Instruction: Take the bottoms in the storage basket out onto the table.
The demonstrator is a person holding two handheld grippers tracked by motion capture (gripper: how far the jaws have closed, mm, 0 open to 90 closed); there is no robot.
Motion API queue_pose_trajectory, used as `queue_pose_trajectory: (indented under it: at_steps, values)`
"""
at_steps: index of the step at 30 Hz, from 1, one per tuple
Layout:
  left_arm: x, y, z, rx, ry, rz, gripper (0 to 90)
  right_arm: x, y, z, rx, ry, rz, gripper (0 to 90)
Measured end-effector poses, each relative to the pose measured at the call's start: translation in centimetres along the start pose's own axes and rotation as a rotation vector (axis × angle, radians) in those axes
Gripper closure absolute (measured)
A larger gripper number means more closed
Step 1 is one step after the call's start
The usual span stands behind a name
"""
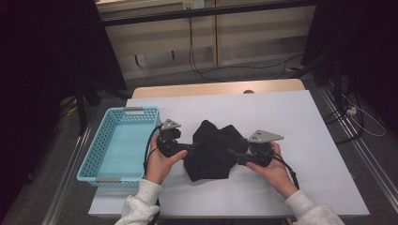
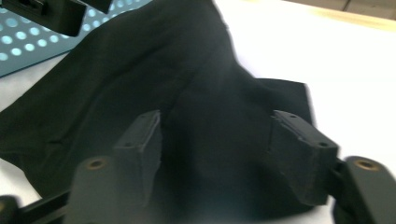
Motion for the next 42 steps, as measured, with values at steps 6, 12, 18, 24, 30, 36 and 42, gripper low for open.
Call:
queue_pose_trajectory:
  at_steps: [6,12,18,24,30,36,42]
  values:
    - [0.0,-0.1,-0.6,0.010,0.007,-0.003,5.5,-0.1,-1.2,1.2,0.045,-0.057,-0.020,48.5]
    - [0.1,-0.1,-0.7,0.013,0.016,-0.011,5.7,-0.5,-1.2,1.6,0.074,-0.108,-0.020,78.8]
    - [0.3,0.0,-0.6,0.011,0.013,0.004,5.9,-0.5,-0.9,0.8,0.076,-0.106,-0.032,89.2]
    - [1.1,0.2,-0.4,0.000,0.024,0.006,5.9,-0.8,-0.1,-0.7,0.063,-0.085,-0.025,89.5]
    - [1.5,0.9,0.0,-0.019,0.022,0.016,5.9,-1.4,1.8,-2.8,0.029,-0.057,0.016,89.6]
    - [2.4,1.6,0.0,-0.031,0.029,0.049,8.8,-1.9,2.7,-4.0,0.008,-0.046,0.036,89.6]
    - [2.5,1.6,0.0,-0.037,0.036,0.037,6.9,-2.0,3.0,-4.5,-0.008,-0.042,0.034,89.6]
Point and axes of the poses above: each handheld gripper's, and its own axes: z roughly forward along the jaws, x roughly out of its top, y roughly to its right, the point moved 9 cm from there along z, roughly forward along the jaws, and after that the axes turned 13 degrees about -y, right-handed, at the moved point
